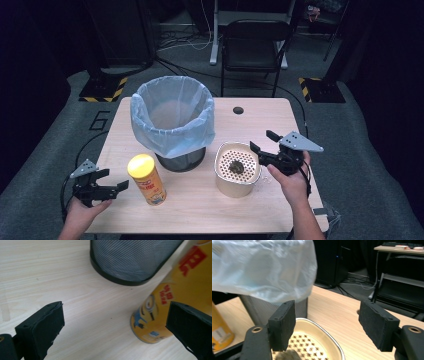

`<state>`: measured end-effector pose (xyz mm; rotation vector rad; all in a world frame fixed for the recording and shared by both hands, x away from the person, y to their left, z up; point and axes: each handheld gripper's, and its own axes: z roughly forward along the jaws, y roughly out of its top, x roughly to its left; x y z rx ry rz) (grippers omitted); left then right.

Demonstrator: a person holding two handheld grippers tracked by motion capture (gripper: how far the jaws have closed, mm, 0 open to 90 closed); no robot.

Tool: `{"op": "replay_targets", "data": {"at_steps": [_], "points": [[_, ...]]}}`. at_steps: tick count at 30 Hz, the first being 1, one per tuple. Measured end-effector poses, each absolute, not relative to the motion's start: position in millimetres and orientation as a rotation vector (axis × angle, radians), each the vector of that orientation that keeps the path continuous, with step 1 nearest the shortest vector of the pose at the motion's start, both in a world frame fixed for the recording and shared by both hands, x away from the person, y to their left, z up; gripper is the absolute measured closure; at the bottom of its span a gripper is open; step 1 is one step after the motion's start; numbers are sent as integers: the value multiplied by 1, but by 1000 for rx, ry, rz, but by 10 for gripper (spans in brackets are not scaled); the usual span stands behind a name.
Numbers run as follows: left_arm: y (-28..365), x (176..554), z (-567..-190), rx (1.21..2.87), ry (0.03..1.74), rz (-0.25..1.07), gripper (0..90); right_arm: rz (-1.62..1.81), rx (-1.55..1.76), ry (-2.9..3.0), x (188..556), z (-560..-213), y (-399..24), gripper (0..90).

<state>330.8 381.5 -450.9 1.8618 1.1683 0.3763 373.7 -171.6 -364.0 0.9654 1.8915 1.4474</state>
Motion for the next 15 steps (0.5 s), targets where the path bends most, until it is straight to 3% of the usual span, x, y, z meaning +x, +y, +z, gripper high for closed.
{"op": "replay_targets", "data": {"at_steps": [7,15], "points": [[375,318,-442,1905,1090,386,25,1427,997,1863,377,-373,-179,292],[360,306,-444,1889,1028,305,25,1418,1021,1868,379,-378,-182,286]]}}
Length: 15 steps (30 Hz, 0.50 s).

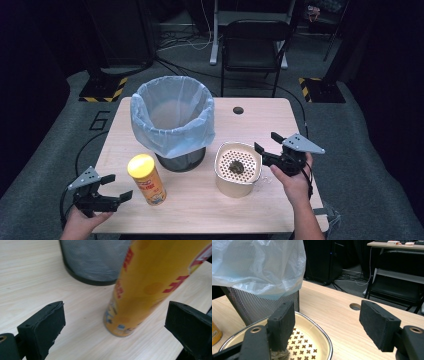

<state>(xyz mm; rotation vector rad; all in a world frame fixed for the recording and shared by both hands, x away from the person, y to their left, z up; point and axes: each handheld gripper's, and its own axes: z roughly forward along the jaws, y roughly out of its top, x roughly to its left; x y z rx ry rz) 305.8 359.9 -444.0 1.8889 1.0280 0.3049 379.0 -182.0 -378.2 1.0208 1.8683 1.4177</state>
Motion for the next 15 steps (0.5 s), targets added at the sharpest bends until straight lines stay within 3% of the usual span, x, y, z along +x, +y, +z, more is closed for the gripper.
{"op": "replay_targets", "data": {"at_steps": [15], "points": [[313,322,-469,1961,968,282,29,1430,1080,1844,379,-384,-197,277]]}}
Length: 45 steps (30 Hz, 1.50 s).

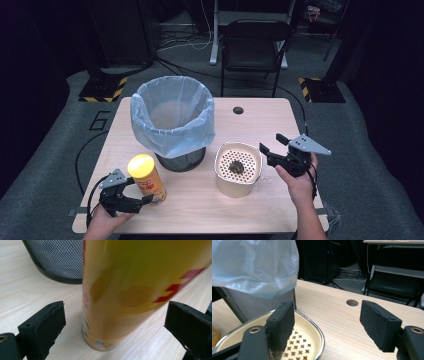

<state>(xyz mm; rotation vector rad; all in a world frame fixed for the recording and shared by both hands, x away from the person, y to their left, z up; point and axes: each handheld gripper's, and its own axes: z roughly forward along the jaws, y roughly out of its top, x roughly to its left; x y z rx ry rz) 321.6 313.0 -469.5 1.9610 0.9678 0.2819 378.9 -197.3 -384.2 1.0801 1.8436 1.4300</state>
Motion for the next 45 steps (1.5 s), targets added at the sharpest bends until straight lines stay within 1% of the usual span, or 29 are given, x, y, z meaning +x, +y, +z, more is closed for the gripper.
{"op": "replay_targets", "data": {"at_steps": [1,7,8,12,13,15,16,18,20,24,27,31,36,39,45], "points": [[312,322,-470,1974,969,280,29,1426,1086,1841,379,-385,-199,278],[305,325,-474,1923,971,324,29,1431,1124,1803,380,-389,-207,278],[306,326,-474,1940,963,326,31,1427,1122,1803,380,-390,-208,277],[303,327,-477,1909,939,345,56,1418,1129,1805,381,-393,-209,278],[301,325,-478,1869,952,344,68,1417,1138,1802,381,-394,-209,277],[302,326,-479,1857,933,348,94,1417,1145,1803,381,-395,-209,278],[302,326,-479,1857,933,348,125,1412,1139,1808,382,-396,-209,277],[306,325,-479,1876,865,390,192,1401,1148,1808,382,-397,-209,278],[306,323,-479,1875,867,405,209,1405,1154,1811,383,-399,-209,278],[307,320,-478,1884,842,432,223,1397,1157,1814,383,-401,-210,279],[308,318,-474,1884,843,421,236,1392,1159,1815,384,-403,-210,283],[307,316,-471,1889,817,449,237,1381,1160,1820,384,-405,-209,283],[306,313,-466,1880,817,443,238,1371,1160,1827,384,-407,-209,283],[307,309,-454,1893,801,445,238,1369,1170,1820,385,-408,-211,283],[310,305,-437,1869,808,427,238,1359,1176,1822,386,-412,-214,283]]}}
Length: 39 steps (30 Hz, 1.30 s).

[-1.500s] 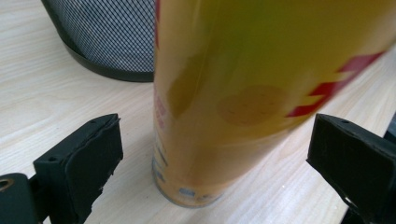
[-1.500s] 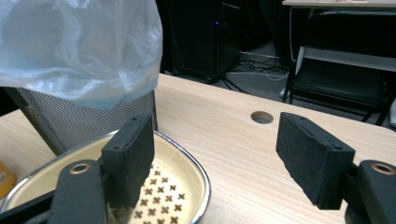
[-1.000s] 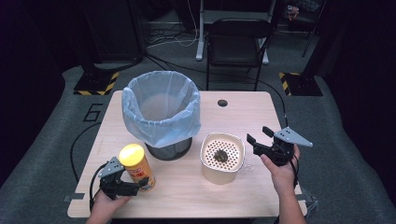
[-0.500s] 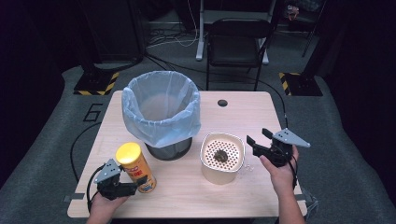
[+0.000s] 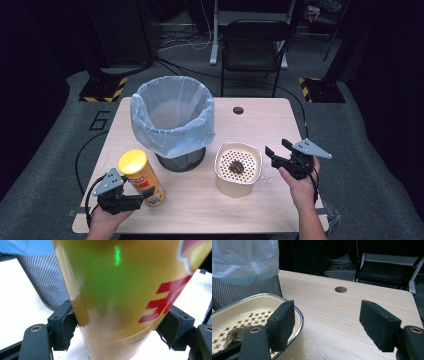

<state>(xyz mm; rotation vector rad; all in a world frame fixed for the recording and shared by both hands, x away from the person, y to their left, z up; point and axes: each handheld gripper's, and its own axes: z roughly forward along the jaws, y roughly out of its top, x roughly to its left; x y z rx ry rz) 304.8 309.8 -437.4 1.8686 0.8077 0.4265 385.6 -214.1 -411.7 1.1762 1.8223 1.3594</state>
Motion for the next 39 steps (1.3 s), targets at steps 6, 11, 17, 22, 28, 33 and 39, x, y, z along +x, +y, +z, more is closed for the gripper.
{"op": "replay_targets", "data": {"at_steps": [6,11,17,22,28,33,39], "points": [[311,304,-421,1855,806,416,238,1356,1195,1825,386,-415,-215,283],[311,304,-406,1845,822,385,238,1352,1196,1837,388,-418,-216,283],[310,302,-386,1893,822,347,239,1355,1210,1845,389,-422,-217,283],[306,300,-371,1895,800,339,239,1356,1220,1838,390,-423,-218,283],[300,298,-360,1910,779,339,239,1349,1220,1844,390,-423,-217,283],[295,297,-349,1918,762,318,239,1361,1214,1836,389,-422,-219,283],[283,296,-326,1944,737,304,239,1359,1231,1831,389,-423,-218,283]]}}
